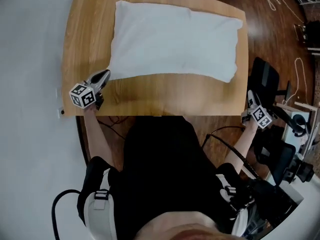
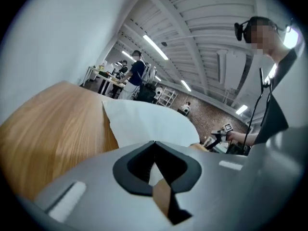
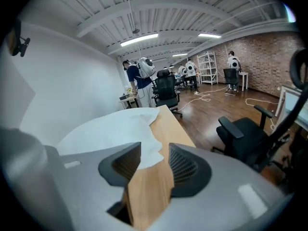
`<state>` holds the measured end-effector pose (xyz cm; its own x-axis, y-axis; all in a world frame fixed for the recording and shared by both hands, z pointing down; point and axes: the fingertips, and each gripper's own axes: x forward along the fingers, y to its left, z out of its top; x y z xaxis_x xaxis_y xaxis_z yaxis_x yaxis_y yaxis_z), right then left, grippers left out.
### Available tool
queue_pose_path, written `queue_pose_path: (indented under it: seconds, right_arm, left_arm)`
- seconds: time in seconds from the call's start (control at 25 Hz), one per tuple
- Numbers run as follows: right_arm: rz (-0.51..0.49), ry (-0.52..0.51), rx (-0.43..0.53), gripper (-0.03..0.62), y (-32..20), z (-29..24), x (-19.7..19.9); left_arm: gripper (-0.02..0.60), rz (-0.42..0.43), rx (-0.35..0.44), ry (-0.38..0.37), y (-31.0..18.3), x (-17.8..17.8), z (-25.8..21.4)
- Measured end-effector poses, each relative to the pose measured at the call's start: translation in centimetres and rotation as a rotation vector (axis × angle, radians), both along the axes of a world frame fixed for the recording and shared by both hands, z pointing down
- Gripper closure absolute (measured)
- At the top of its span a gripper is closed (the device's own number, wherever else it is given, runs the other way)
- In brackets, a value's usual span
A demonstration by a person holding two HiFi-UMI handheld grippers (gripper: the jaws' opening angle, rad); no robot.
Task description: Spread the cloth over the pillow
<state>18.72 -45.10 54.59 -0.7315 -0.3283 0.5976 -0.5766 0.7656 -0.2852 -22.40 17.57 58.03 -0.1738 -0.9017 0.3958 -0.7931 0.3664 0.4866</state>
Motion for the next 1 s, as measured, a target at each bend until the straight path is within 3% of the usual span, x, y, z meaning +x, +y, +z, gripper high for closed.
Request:
queue_pose_path:
  seconds: [0.16,0.24,0.4,0.52,0.6,0.72,0.8,0.88,0.96,1.0]
  right_arm:
    - [0.044,0.068,0.004,0.413,5.1,1.4,5.7]
    - [-0.021,0.132,0.053,0.411,6.6,2.8,5.7]
    - [-0.223,0.258,0.156,0.411,7.2,4.9,3.5]
    - [-0.321,0.332,0.201,0.411,5.9,7.8,1.9]
    - [-0.41,0.36,0.217,0.411,5.0,9.8,-0.2]
    - [-0.528,0.3,0.146,0.411,4.9,11.9,-4.7]
    - [-0.533,0.186,0.05,0.404,5.1,12.5,-7.8]
    - [-0.563,0.153,-0.031,0.409,5.3,13.5,-9.3]
    - [-0.666,0.188,-0.042,0.579,5.6,12.2,-9.0]
    - [-0.717,0.199,-0.019,0.58,5.8,10.1,-8.4]
  left_arm:
    - [0.574,0.137,-0.322,0.018,-0.4,0.4,8.6]
    - [0.565,0.121,-0.404,0.004,1.0,0.1,10.8]
    - [0.565,-0.037,-0.323,-0.007,3.5,1.2,8.6]
    - [0.565,-0.075,-0.258,-0.056,1.8,1.8,5.2]
    - [0.565,-0.054,-0.218,-0.095,-1.2,2.8,3.1]
    - [0.565,0.008,-0.199,-0.114,-7.1,5.2,2.2]
    - [0.565,0.047,-0.245,-0.094,-10.0,6.4,3.7]
    - [0.565,0.055,-0.314,-0.04,-11.8,6.7,6.7]
    - [0.567,0.011,-0.349,0.019,-12.7,6.3,8.7]
    - [0.575,-0.013,-0.354,0.034,-13.0,6.2,8.8]
